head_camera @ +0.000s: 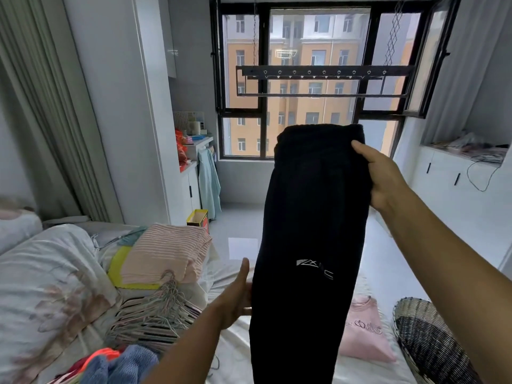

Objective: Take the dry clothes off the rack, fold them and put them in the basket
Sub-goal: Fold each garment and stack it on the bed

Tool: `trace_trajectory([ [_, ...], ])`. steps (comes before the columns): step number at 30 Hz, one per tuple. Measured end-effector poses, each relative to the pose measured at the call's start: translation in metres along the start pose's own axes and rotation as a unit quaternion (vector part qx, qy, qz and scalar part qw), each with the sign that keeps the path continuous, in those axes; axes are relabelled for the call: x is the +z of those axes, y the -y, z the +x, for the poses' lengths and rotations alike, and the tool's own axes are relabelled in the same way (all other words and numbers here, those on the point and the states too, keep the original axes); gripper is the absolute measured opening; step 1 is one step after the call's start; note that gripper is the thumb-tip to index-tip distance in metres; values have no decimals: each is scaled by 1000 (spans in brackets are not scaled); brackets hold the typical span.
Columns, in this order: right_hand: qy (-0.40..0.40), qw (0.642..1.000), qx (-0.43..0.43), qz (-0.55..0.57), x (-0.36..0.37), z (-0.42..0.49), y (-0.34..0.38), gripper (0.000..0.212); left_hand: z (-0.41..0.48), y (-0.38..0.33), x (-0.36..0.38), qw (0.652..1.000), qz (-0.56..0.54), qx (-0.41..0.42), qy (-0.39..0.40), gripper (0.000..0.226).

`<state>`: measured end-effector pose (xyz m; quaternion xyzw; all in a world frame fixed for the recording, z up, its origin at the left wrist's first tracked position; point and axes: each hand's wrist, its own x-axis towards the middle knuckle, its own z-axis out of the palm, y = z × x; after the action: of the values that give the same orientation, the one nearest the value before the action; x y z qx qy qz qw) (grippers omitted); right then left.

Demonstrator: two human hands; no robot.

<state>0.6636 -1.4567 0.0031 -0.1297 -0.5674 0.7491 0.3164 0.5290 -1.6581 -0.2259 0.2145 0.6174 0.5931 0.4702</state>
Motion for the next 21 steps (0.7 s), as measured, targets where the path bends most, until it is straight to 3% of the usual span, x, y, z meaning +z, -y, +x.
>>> trace_trajectory([
  [2, -5, 1000, -2, 8, -8, 1, 4, 15, 4, -1, 11, 993, -95, 22, 65, 85],
  [5, -13, 1000, 1, 12, -25, 3, 9, 17, 3, -7, 25, 974, -209, 35, 78, 79],
  [9, -22, 1000, 9, -14, -55, 7, 8, 17, 5, -16, 26, 925, -350, 146, -26, 53],
  [13, -1, 1000, 4, -28, -83, 14, 6, 19, 7, -23, 6, 939, -232, 157, -197, 23],
  [16, 12, 1000, 5, -19, -95, 18, 2, 18, 3, -29, -1, 948, -173, 146, -225, 16],
  [21, 27, 1000, 12, -5, -95, 35, -9, 19, 7, -37, -7, 945, -164, 103, -264, 9],
])
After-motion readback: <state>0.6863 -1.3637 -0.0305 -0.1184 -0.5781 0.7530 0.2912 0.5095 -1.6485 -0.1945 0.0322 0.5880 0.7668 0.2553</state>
